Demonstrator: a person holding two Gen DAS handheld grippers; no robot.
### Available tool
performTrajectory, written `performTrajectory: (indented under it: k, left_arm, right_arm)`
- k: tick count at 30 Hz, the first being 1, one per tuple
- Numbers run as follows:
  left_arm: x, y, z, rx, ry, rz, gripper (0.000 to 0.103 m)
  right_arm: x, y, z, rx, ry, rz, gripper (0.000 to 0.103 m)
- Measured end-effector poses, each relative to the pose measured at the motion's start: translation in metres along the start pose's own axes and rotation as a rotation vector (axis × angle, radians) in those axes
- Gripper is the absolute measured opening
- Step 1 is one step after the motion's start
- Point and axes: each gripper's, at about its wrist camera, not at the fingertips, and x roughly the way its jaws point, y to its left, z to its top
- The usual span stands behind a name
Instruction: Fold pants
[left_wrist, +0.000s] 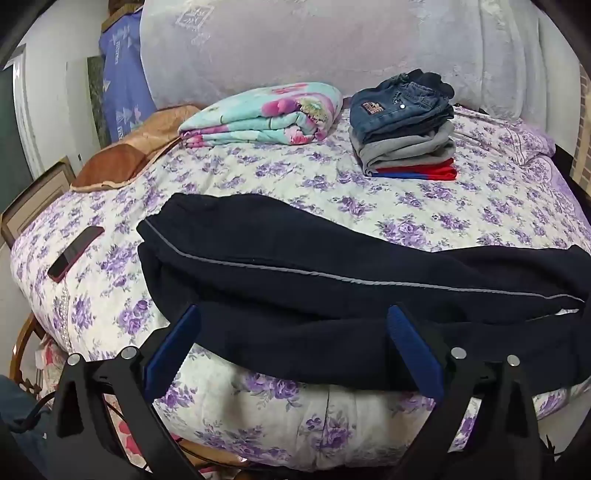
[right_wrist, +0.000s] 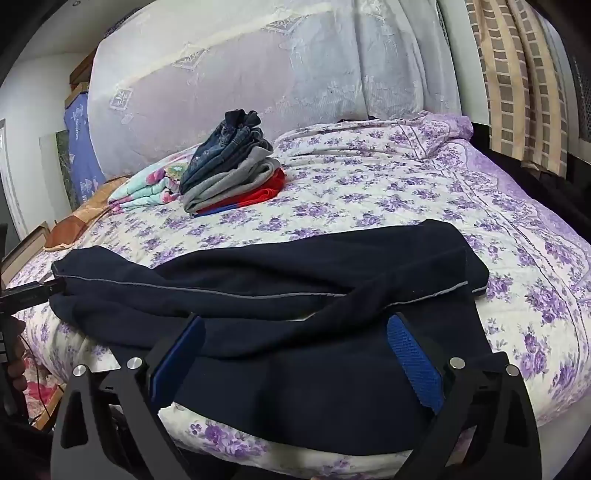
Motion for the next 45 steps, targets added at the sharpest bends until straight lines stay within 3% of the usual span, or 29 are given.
performTrajectory:
  k: [7,12,45]
  left_arm:
    - [0.002,0.007,-0.007,-0.025,-0.009,0.005,0.098]
    - [0.011,0.012,-0.003,-0.035,0.025,-0.007,0.098]
    - [0.009,0.011,-0.003,-0.024,0.029,-0.006,0.098]
  right_arm:
    - [0.008,-0.005,0.006,-0.010,0.043,-0.006,0.099]
    - [0.008,0.002,0.000,-0.014,0.037,-0.018,0.099]
    - [0.012,0.007,-0.002,-0.016,0.051,0.002,0.099]
